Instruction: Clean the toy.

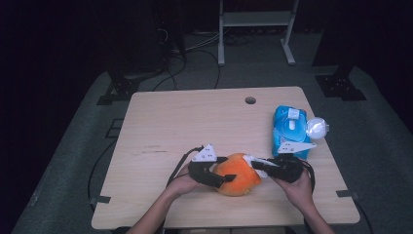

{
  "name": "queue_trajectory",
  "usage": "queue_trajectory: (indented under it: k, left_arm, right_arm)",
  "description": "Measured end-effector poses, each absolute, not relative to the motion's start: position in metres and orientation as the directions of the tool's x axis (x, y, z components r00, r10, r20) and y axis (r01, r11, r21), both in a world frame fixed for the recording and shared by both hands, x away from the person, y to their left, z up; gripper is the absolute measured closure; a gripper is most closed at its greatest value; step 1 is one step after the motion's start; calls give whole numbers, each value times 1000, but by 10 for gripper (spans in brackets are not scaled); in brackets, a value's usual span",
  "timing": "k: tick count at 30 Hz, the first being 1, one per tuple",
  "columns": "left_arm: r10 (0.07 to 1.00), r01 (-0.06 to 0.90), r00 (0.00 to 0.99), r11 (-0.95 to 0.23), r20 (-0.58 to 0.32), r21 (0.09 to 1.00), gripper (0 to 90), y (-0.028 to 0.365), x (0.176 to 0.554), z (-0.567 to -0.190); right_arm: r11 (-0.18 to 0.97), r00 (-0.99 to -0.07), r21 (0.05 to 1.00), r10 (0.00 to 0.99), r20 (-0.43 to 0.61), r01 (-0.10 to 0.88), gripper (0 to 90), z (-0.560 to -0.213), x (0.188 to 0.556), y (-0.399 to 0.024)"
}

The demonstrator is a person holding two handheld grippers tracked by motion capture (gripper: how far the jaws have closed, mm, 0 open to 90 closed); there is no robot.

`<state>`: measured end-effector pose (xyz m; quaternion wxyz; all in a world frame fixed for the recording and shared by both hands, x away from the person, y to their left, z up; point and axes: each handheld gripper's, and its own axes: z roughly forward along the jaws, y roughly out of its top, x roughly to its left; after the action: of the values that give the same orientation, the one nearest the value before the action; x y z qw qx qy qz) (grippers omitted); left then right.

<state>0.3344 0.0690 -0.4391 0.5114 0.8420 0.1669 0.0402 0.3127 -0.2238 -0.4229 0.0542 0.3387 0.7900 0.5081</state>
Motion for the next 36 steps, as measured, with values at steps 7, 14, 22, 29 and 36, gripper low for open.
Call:
queue_trajectory:
  k: [7,14,22,29,36]
  left_arm:
    - [364,306,917,-378,-163,874,297,76,342,-441]
    - [281,193,957,-429,-72,883,279,66,329,-438]
    - [175,93,984,-462,-12,882,257,55,316,-435]
    - [230,124,973,-456,-18,881,264,53,319,-437]
    - [208,87,978,-480,16,873,272,51,317,-436]
  right_arm:
    - [261,-768,837,586,259,482,801,-424,310,-226]
    - [256,-760,833,594,264,490,801,-425,313,-228]
    - [218,-742,829,598,303,515,801,-428,320,-234]
    - [231,-764,844,582,278,483,801,-420,312,-224]
    - [269,-805,857,541,243,439,802,-414,305,-210]
